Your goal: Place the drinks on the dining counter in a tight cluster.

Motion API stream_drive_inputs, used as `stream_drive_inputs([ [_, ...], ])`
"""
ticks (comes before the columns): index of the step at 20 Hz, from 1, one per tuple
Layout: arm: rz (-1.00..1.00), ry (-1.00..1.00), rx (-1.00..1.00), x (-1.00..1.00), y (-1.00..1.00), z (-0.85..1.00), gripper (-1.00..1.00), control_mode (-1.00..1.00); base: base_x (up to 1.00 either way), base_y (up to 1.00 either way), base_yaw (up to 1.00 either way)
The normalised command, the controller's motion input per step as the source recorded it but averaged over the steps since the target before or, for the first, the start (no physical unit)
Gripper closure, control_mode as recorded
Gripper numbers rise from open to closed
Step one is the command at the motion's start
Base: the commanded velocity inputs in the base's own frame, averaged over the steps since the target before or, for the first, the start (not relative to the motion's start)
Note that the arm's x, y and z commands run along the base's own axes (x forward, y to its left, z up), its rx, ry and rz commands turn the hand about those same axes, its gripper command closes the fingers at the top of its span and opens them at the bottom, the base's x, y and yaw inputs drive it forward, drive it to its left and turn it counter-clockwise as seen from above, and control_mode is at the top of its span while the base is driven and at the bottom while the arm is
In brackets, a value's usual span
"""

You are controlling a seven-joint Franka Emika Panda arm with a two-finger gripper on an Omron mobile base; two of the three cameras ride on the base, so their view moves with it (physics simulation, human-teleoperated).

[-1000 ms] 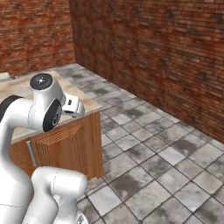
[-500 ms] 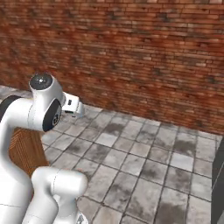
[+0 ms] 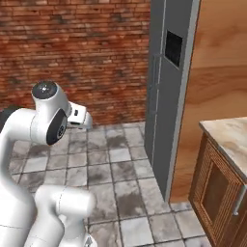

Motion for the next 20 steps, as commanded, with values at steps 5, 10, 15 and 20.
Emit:
stream_drive_inputs([
  [5, 0.0, 0.0, 0.0, 0.0, 0.0, 0.0, -1.0, 1.0, 0.0, 0.1, -0.91],
  [10, 0.0, 0.0, 0.0, 0.0, 0.0, 0.0, -1.0, 1.0, 0.22, 0.31, -0.79],
  [15, 0.0, 0.0, 0.0, 0.0, 0.0, 0.0, -1.0, 1.0, 0.77, 0.06, -0.47],
  [20, 0.0, 0.0, 0.0, 0.0, 0.0, 0.0, -1.0, 1.0, 0.94, -0.14, -0.14],
])
